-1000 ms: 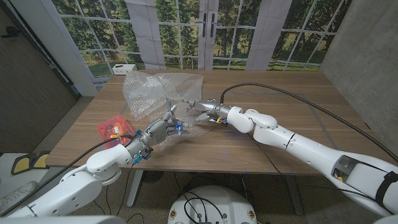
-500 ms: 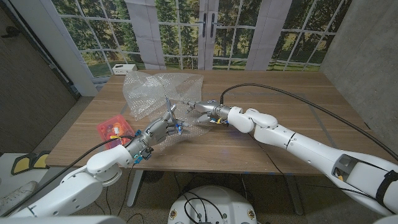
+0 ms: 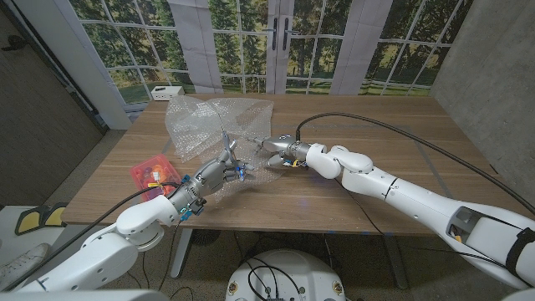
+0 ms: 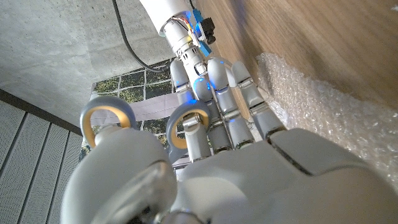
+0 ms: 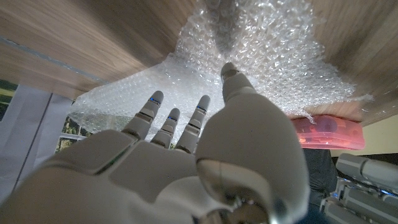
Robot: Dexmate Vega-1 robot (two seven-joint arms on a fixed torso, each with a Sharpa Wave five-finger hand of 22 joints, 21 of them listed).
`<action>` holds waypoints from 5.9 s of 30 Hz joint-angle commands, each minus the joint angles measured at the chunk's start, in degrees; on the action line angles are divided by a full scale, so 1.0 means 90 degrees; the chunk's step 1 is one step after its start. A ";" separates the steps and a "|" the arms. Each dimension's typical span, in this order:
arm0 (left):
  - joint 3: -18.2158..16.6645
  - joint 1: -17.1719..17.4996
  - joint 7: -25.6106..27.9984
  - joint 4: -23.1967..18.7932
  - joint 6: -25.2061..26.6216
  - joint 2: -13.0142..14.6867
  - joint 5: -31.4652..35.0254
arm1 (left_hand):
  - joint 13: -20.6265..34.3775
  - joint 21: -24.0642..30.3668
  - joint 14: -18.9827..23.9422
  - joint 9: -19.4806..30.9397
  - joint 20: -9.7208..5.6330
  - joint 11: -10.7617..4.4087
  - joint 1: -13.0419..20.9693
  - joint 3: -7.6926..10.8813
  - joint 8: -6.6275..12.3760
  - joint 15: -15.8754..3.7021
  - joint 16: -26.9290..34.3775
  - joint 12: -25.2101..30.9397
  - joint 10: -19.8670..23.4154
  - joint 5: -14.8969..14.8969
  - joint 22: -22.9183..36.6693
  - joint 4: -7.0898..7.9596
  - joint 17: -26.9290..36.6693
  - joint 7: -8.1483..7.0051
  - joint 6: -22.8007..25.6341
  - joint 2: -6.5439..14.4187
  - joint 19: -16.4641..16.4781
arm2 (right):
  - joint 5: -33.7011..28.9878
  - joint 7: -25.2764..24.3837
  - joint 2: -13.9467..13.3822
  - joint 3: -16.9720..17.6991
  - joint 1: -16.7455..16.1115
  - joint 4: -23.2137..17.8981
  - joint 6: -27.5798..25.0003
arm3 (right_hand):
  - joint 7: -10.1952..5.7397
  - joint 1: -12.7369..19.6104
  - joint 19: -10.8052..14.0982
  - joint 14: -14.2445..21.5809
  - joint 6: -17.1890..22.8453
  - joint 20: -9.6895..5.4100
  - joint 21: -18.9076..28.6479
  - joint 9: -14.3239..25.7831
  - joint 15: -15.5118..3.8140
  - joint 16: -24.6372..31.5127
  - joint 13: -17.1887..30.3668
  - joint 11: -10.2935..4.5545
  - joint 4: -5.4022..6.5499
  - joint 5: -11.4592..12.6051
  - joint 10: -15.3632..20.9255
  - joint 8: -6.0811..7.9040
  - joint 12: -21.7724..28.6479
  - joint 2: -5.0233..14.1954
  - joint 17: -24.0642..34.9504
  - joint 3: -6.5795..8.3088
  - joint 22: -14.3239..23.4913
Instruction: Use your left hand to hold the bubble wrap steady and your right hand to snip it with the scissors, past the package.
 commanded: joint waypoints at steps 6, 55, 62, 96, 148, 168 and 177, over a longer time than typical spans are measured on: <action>0.0020 -0.0016 -0.0021 -0.0001 -0.0037 -0.0012 0.0025 | -0.0002 0.0014 0.0039 0.0000 0.0018 -0.0290 0.0007 -0.0027 0.0039 -0.0043 0.0069 0.0041 0.0368 -0.0015 0.0016 -0.0002 0.0010 0.0363 -0.0152 0.0056 0.0072 | -0.0166 0.0117 -0.0007 -0.0063 -0.0010 -0.0030 -0.0154 | -0.0073 0.0099 0.0133 0.0140 0.0052 -0.0059 0.0042 0.0016 -0.0985 0.0025 0.0160 -0.0072 -0.0067 0.0103 0.0060 -0.0011 0.0172 0.0023 -0.0017 0.0085 0.0016; 0.0113 -0.0147 -0.0003 0.0004 -0.0013 -0.0039 0.0015 | 0.0001 0.0009 0.0023 0.0018 0.0027 -0.0308 -0.0030 -0.0025 0.0031 -0.0038 0.0125 0.0066 0.0371 -0.0049 0.0027 0.0004 0.0004 0.0363 -0.0146 0.0112 0.0072 | 0.3471 -0.0246 0.0318 0.1220 -0.0680 0.0241 0.0068 | -0.0269 0.0329 0.0864 0.2143 0.2030 -0.0279 0.0169 0.0001 -0.1270 0.0797 0.0716 -0.0079 -0.0073 0.0068 0.2691 0.0106 0.1875 0.0289 0.0396 0.0484 0.0057; 0.0143 -0.0210 0.0001 0.0012 0.0040 -0.0036 -0.0001 | -0.0012 0.0007 0.0035 0.0000 0.0024 -0.0317 -0.0029 -0.0024 0.0028 -0.0034 0.0113 0.0059 0.0363 -0.0054 0.0031 0.0002 -0.0039 0.0372 -0.0122 0.0120 0.0064 | 0.3761 -0.0400 0.0292 0.1290 -0.0753 0.0182 0.0120 | -0.0276 0.0381 0.0906 0.2274 0.2058 -0.0240 0.0184 0.0005 -0.1272 0.0858 0.0754 -0.0082 -0.0085 0.0116 0.2687 0.0078 0.1930 0.0282 0.0463 0.0503 0.0068; 0.0168 -0.0358 0.0006 0.0036 0.0145 0.0012 -0.0010 | 0.0014 0.0016 0.0023 0.0008 0.0057 -0.0311 -0.0033 -0.0025 0.0025 -0.0044 0.0147 0.0096 0.0370 -0.0077 0.0058 -0.0002 -0.0043 0.0371 -0.0128 0.0138 0.0054 | 0.4132 -0.1562 0.0485 0.1547 -0.1131 -0.0133 0.0143 | -0.0398 0.0672 0.1163 0.2919 0.2845 -0.0163 0.0305 0.0057 -0.1285 0.1114 0.1083 -0.0009 -0.0123 0.0609 0.2549 0.0135 0.2369 0.0185 0.0923 0.0546 0.0129; 0.0167 -0.0249 0.0029 0.0045 -0.0054 -0.0059 0.0042 | 0.0011 0.0021 0.0041 0.0000 0.0047 -0.0311 -0.0076 -0.0023 0.0030 -0.0050 0.0201 0.0126 0.0385 -0.0103 0.0056 0.0011 -0.0065 0.0375 -0.0088 0.0186 0.0079 | 0.1621 -0.2397 0.0245 0.1129 -0.1280 -0.1084 -0.0792 | 0.0219 0.0289 0.3546 0.5293 0.7143 -0.0768 0.2156 0.0997 -0.1261 0.0635 0.4736 0.0398 -0.0057 0.4048 0.0545 0.0326 0.5136 0.0157 0.3175 0.1768 0.0299; 0.0416 -0.0703 -0.0524 0.0213 0.0191 0.0068 -0.0142 | 0.0012 0.0047 0.0055 -0.0002 0.0068 -0.0342 -0.0081 -0.0024 0.0030 -0.0082 0.0229 0.0134 0.0378 -0.0119 0.0087 0.0003 -0.0065 0.0352 -0.0083 0.0191 0.0091 | 0.1687 -0.2739 0.0465 0.1173 -0.1359 -0.0961 -0.0899 | 0.0208 0.0126 0.3395 0.5358 0.7217 -0.0767 0.2369 0.1162 -0.1257 0.0485 0.4566 0.0365 -0.0081 0.4382 0.0692 0.0319 0.5006 0.0053 0.3337 0.1951 0.0319; 0.0582 -0.0896 -0.0889 0.0310 0.0405 0.0049 -0.0571 | 0.0087 0.0059 0.0039 -0.0011 0.0073 -0.0337 -0.0076 -0.0022 0.0025 -0.0081 0.0251 0.0186 0.0370 -0.0126 0.0101 -0.0001 -0.0039 0.0352 -0.0084 0.0198 0.0096 | 0.1820 -0.2791 0.0522 0.1197 -0.1379 -0.0936 -0.0990 | 0.0202 0.0082 0.3305 0.5342 0.7208 -0.0775 0.2442 0.1165 -0.1266 0.0417 0.4545 0.0359 -0.0098 0.4447 0.0688 0.0261 0.4968 0.0022 0.3389 0.1995 0.0331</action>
